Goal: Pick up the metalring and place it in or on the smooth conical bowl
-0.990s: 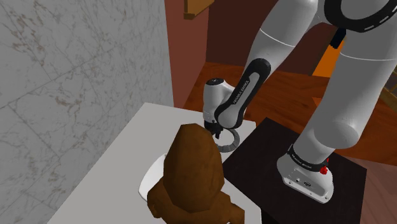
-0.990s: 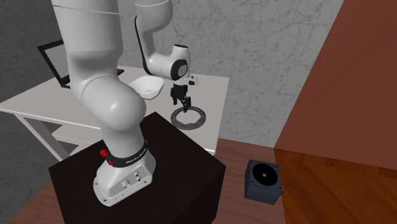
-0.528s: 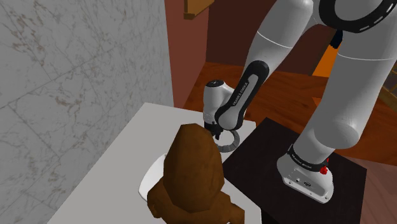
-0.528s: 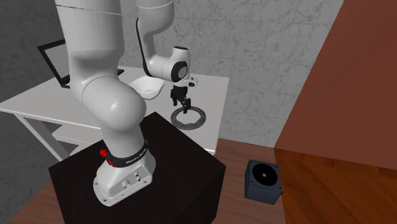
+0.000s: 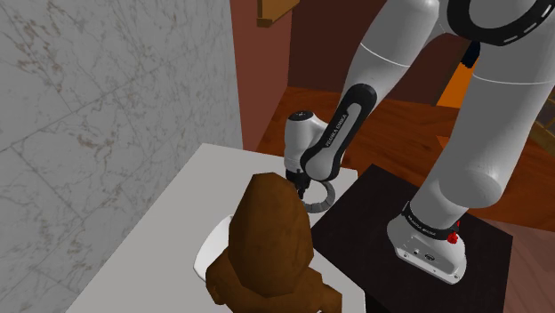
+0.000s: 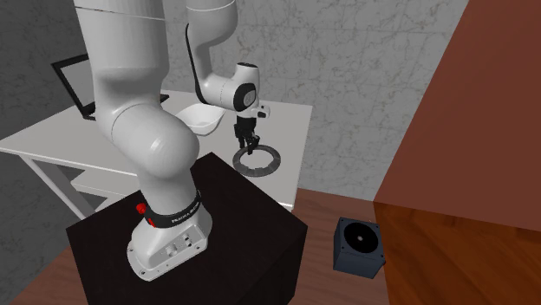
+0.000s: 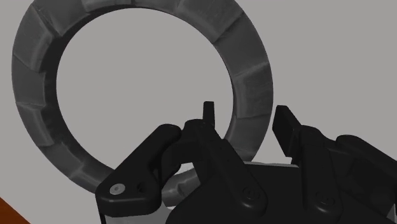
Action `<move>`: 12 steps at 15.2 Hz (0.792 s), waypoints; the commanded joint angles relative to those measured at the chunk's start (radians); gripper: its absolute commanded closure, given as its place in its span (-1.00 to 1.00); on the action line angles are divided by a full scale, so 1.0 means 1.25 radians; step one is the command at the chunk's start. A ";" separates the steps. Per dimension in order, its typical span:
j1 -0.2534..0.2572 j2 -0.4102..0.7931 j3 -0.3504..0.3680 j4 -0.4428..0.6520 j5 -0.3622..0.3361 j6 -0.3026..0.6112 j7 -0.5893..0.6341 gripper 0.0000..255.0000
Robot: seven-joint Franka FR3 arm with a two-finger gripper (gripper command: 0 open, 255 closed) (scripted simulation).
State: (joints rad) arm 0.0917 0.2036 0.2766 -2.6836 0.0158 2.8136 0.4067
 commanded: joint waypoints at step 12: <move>-0.016 -0.126 0.037 -0.011 0.075 -0.111 -0.051 1.00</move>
State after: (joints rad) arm 0.0720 0.0654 0.3190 -2.6965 0.0995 2.6930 0.3482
